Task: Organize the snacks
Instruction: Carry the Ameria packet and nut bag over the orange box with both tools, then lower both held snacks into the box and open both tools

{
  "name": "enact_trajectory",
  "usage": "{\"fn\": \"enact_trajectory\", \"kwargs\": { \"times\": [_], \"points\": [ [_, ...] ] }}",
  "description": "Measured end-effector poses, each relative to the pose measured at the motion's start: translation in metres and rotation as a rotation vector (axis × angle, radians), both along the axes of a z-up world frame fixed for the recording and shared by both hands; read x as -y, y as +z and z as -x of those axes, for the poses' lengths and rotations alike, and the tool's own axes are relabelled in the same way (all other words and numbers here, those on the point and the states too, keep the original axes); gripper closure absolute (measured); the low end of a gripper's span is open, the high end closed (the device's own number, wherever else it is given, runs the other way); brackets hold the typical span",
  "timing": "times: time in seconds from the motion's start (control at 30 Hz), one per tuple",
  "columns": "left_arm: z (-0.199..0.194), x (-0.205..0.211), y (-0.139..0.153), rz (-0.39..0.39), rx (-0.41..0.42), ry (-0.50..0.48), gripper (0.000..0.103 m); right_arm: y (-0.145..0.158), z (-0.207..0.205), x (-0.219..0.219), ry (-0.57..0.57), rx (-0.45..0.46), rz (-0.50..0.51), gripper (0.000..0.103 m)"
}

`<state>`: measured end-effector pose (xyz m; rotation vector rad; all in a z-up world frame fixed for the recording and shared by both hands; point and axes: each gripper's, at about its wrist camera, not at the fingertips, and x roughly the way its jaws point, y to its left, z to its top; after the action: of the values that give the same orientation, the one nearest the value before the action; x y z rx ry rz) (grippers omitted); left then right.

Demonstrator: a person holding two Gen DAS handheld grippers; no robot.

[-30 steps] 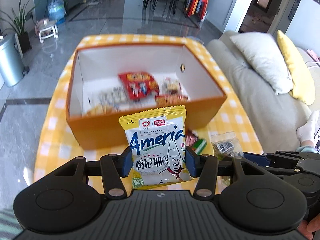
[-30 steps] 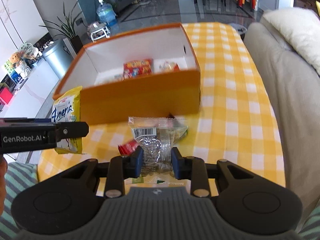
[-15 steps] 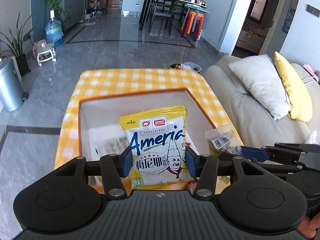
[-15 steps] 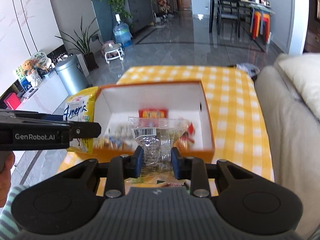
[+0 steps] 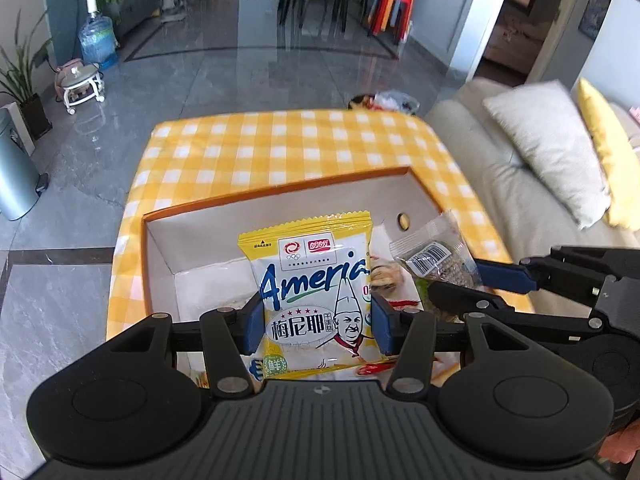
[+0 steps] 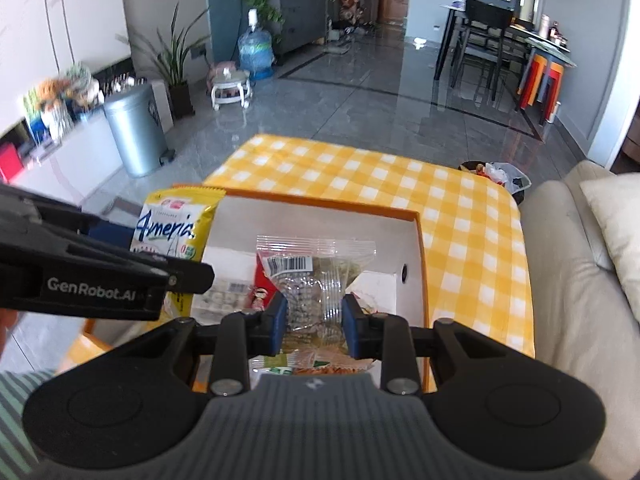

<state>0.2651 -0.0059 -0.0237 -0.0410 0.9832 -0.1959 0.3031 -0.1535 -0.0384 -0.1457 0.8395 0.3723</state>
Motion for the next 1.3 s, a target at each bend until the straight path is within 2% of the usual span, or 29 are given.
{"fn": "enact_trajectory", "kwargs": {
  "times": [0.3, 0.67, 0.8, 1.0, 1.3],
  "points": [
    [-0.043, 0.002, -0.042, -0.070, -0.116, -0.010, 0.044, -0.046, -0.047, -0.015, 0.038, -0.069, 0.126, 0.077],
    [-0.066, 0.005, -0.077, -0.076, -0.198, -0.022, 0.044, -0.087, -0.072, -0.031, 0.109, -0.082, 0.285, 0.077],
    [-0.072, 0.005, -0.088, -0.075, -0.238, -0.011, 0.044, -0.097, -0.078, -0.032, 0.112, -0.102, 0.304, 0.077],
    [-0.074, 0.002, -0.100, -0.080, -0.284, 0.002, 0.044, -0.099, -0.078, -0.040, 0.138, -0.082, 0.334, 0.076],
    [-0.067, -0.006, -0.099, -0.078, -0.288, 0.009, 0.038, -0.095, -0.072, -0.040, 0.137, -0.090, 0.327, 0.074]
  ]
}}
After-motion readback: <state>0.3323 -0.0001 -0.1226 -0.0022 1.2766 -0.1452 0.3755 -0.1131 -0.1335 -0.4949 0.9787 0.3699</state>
